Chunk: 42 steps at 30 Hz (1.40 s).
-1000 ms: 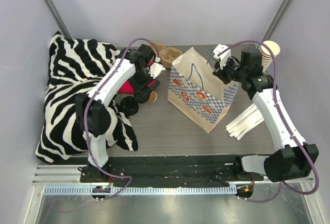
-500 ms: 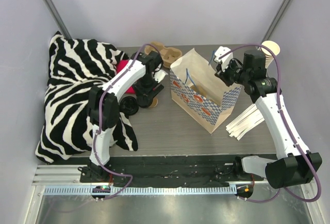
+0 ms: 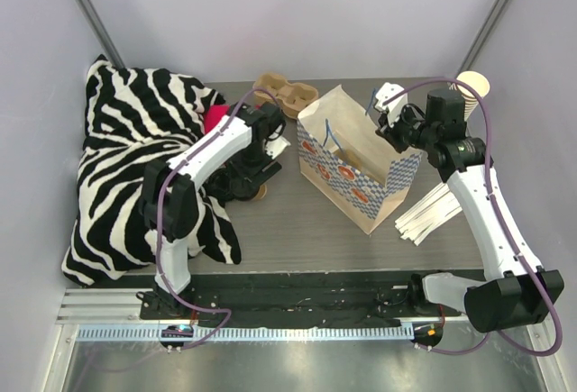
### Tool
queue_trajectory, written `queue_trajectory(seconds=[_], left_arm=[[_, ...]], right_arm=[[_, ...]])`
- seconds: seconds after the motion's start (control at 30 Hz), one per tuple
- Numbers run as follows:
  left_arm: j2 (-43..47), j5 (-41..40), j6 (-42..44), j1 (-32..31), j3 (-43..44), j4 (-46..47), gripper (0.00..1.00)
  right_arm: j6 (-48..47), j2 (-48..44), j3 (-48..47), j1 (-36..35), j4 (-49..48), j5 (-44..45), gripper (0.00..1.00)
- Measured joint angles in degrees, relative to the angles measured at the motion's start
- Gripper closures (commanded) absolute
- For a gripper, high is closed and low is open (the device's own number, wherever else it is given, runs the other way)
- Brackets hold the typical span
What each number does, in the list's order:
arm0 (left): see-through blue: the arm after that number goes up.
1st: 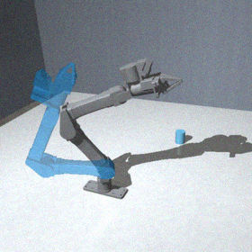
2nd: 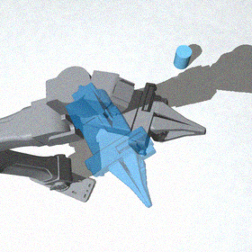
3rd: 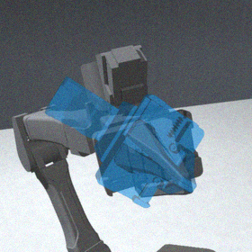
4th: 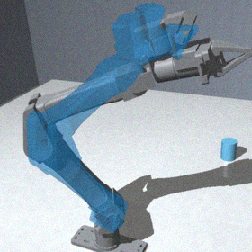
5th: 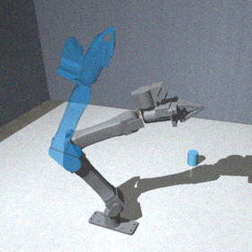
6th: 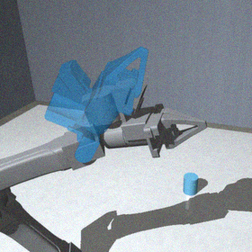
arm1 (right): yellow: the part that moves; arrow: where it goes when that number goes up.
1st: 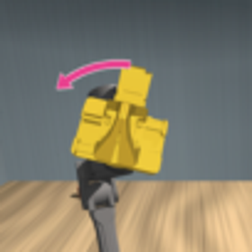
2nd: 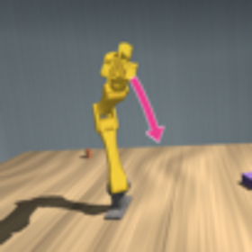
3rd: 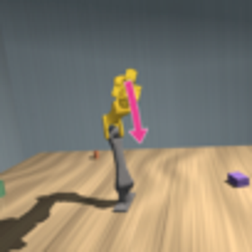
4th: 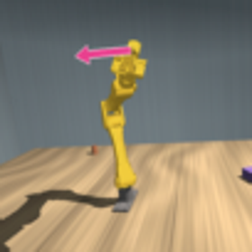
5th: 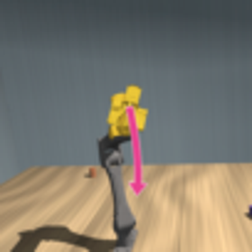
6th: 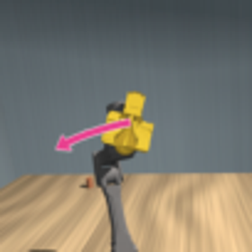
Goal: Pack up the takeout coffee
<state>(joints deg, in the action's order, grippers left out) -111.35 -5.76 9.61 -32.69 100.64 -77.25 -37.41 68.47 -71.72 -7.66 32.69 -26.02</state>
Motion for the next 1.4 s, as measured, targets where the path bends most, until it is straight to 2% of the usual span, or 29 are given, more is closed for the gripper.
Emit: queue_trajectory(seconds=[0.2,0.3,0.4,0.43,0.53,0.6,0.63,0.77,0.83,0.93,0.97,1.3,1.33,1.37,1.4], left_arm=[[-1.46,-0.28,0.07,-2.36,-0.85,-0.61,0.90],[-2.60,-0.59,0.07,-2.38,0.92,-1.03,0.85],[-4.00,-0.72,0.07,-2.25,2.91,-1.27,0.71],[-4.50,-0.72,0.07,-2.19,3.67,-1.42,0.64],[-5.44,-0.68,0.04,-2.19,5.11,-1.79,0.55],[-5.84,-0.68,0.07,-2.23,5.73,-1.95,0.52],[-6.01,-0.68,0.07,-2.23,6.05,-1.97,0.47],[-7.13,-0.68,0.07,-2.23,7.89,-1.84,0.39],[-7.61,-0.68,0.13,-2.25,8.68,-1.79,0.31],[-8.04,-0.63,0.28,-2.34,9.51,-1.62,0.27],[-8.22,-0.63,0.33,-2.34,9.86,-1.53,0.17],[-9.16,-0.59,1.31,-2.34,13.03,-0.83,0.12],[-9.16,-0.59,1.31,-2.34,13.05,-0.79,0.10],[-9.16,-0.59,1.33,-2.34,13.16,-0.83,0.01],[-9.16,-0.59,1.36,-2.34,13.38,-0.83,0.00]], right_arm=[[0.07,-0.24,0.07,0.00,0.42,0.00,0.99],[0.17,-0.35,0.07,0.00,0.46,0.00,0.99],[0.20,-0.39,0.09,0.00,0.59,0.02,0.99],[0.20,-0.48,0.15,0.00,0.61,0.04,0.99],[0.20,-0.87,0.39,0.00,0.94,0.24,0.99],[0.17,-1.09,0.39,0.00,1.18,0.37,0.99],[0.20,-1.25,0.39,0.00,1.29,0.42,0.99],[0.20,-1.49,0.42,0.00,1.66,0.44,0.99],[0.20,-1.49,0.44,0.00,1.75,0.46,0.99],[0.20,-1.49,0.44,0.02,1.88,0.48,0.99],[0.20,-1.49,0.44,0.02,1.92,0.50,0.99],[0.20,-1.49,0.44,0.02,2.16,0.68,0.99],[0.20,-1.49,0.44,0.02,2.16,0.68,0.99],[0.17,-1.49,0.44,0.02,2.16,0.68,0.99],[0.17,-1.49,0.44,0.02,2.16,0.68,0.99]])
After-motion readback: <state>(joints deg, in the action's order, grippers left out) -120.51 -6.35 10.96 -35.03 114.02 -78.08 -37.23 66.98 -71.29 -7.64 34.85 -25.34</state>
